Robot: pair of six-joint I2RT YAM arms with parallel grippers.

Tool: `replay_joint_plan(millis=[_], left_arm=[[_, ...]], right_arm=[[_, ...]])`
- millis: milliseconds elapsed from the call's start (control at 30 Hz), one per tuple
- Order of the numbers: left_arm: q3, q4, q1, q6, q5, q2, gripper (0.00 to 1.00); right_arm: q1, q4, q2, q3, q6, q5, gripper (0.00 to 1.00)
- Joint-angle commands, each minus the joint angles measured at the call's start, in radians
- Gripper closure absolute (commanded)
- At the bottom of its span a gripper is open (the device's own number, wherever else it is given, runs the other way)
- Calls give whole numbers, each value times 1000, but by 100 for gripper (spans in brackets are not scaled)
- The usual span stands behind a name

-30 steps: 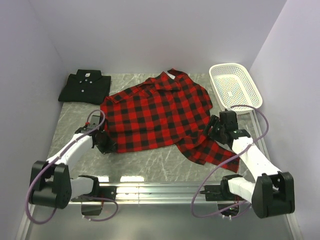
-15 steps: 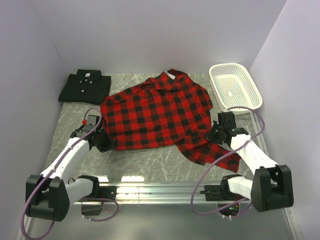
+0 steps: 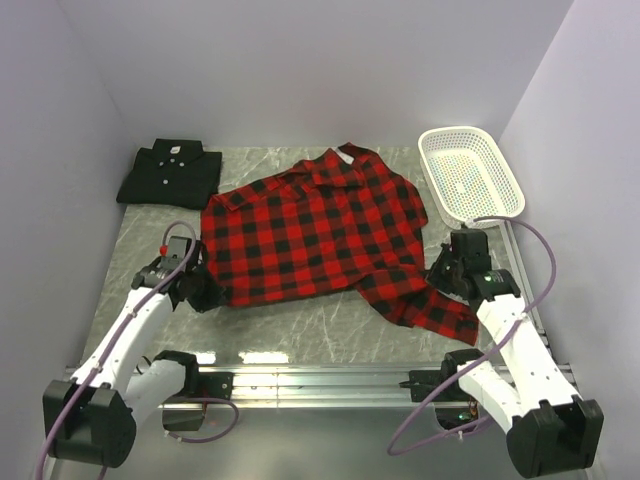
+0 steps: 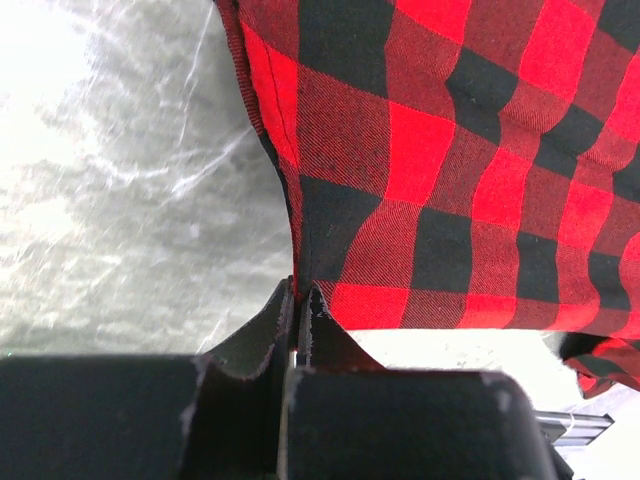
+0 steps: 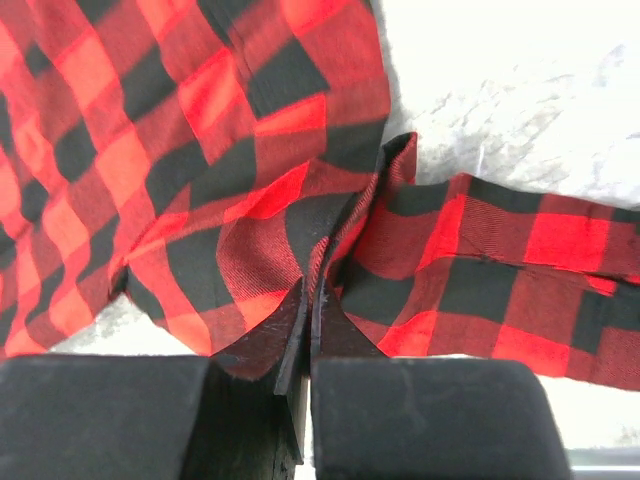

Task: Fold and stack the long sleeve shirts
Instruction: Fold the shirt

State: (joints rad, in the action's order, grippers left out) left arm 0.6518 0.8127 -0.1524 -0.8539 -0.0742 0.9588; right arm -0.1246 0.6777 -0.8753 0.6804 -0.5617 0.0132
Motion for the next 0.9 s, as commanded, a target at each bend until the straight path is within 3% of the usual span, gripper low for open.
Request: replay_joint_plan(millis=[0, 333, 633, 867], left_arm=[[22, 69, -3, 12, 10, -55, 99], [104, 10, -3, 19, 71, 1, 99], [229, -131, -1, 78, 229, 221, 96], [233, -204, 1, 85, 260, 346, 93]], right_arm=[[5, 71, 41, 83, 12, -59, 100], [5, 19, -91, 237, 65, -82, 100], [3, -108, -341, 330, 72, -19, 100], [-4, -145, -514, 428, 92, -22, 100]])
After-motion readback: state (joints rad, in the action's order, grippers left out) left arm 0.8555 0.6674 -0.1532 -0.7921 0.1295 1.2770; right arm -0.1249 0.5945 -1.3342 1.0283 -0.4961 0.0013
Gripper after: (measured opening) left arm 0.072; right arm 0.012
